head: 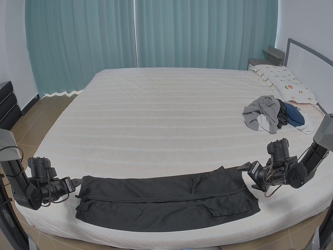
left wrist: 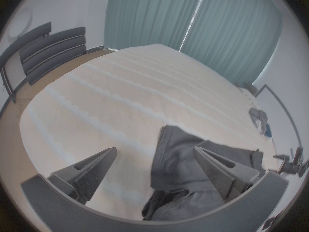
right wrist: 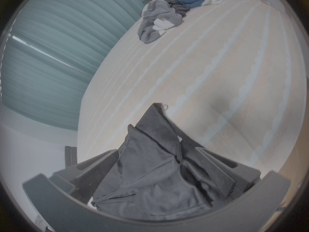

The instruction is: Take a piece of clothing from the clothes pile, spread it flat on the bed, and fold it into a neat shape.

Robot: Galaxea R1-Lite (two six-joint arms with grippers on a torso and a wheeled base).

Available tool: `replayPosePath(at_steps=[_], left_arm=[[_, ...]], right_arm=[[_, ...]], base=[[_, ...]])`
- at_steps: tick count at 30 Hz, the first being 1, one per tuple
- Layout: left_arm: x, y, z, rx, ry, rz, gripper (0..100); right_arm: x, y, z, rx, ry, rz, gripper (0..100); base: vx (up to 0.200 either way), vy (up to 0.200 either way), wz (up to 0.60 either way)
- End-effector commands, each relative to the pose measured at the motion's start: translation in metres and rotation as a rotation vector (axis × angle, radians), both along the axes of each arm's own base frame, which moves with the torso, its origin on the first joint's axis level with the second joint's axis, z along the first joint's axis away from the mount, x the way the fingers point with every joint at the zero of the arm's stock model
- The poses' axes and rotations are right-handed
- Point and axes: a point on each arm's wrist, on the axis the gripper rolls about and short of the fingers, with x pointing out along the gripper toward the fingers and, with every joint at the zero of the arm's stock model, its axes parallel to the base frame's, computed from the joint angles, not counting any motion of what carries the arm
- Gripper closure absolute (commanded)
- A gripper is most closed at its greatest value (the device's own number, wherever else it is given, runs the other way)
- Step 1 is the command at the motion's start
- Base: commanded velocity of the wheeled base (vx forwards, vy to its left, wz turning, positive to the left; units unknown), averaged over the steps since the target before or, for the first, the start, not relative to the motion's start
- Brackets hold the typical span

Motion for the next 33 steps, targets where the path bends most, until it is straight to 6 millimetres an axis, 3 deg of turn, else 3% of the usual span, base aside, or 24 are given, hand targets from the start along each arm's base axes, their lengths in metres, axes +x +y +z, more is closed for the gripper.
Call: replayPosePath(at_steps=[1, 7, 14, 21, 22, 33], left_arm=[[0.023, -0.003, 0.013, -0.091, -0.055, -0.003, 0], [0.055, 0.0, -0.001, -0.192, -0.016, 0.066, 0], [0.067, 0.0, -0.028, -0.198, 0.041, 0.065, 0], [0.069, -0.004, -0.037, -0.202, 0.064, 0.052, 0], [0.07, -0.004, -0.04, -0.202, 0.069, 0.053, 100], [0.071, -0.003, -0.038, -0.216, 0.061, 0.083, 100]], right_arm=[[-0.007, -0.013, 0.005, 0.063, 0.005, -0.031, 0], [-0.02, -0.021, -0.003, 0.156, -0.034, -0.049, 0], [-0.027, -0.03, -0.019, 0.196, -0.058, -0.042, 0], [-0.03, -0.028, -0.02, 0.225, -0.035, -0.059, 0], [-0.03, -0.028, -0.02, 0.225, -0.034, -0.061, 0], [-0.033, -0.031, -0.022, 0.232, -0.02, -0.07, 0]], base=[[0.0, 0.0, 0.0], [0.0, 0.0, 0.0], [0.0, 0.0, 0.0], [0.0, 0.0, 0.0], [0.0, 0.0, 0.0], [0.0, 0.0, 0.0]])
